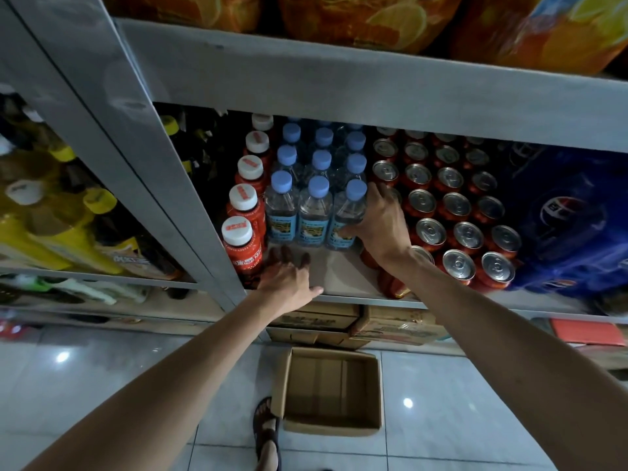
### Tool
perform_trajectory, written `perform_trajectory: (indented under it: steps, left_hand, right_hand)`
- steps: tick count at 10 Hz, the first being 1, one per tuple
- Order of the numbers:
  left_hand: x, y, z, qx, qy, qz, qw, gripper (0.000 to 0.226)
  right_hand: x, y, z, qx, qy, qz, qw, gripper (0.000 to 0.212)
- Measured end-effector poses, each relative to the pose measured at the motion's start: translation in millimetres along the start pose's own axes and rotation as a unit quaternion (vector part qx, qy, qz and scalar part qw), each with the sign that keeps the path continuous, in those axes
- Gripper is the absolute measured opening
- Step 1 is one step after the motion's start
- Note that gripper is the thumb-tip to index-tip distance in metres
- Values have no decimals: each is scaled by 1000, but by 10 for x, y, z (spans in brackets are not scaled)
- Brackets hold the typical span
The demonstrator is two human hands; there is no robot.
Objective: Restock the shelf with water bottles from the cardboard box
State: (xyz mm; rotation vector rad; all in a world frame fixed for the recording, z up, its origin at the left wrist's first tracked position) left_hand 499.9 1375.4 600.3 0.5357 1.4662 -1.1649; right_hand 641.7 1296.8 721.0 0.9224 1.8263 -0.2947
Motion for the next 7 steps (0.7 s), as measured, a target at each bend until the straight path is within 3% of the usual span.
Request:
perform_trajectory:
  steps: [3,4,7]
  left_hand:
    - [-12,-27,-15,-15,-15,-5,1000,81]
    - [-222,-29,-48,-21,-70,81,994,80]
    - [-249,120,-66,-68,-115,107,985,84]
  right_hand:
    - [27,-33,-15,-16,-9,25,1000,69]
    - [15,-48,-19,-35,-33,31,998,66]
    - [129,5,49,-25,-27,15,999,68]
Point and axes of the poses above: each hand's wrist, its own y-axis towards the middle knuckle, its own x-axis out of the palm, z = x × y, the point moved 7 cm from there along y, towards the middle knuckle, and after that the axes turned 1 degree about x, right-handed, at the moved point
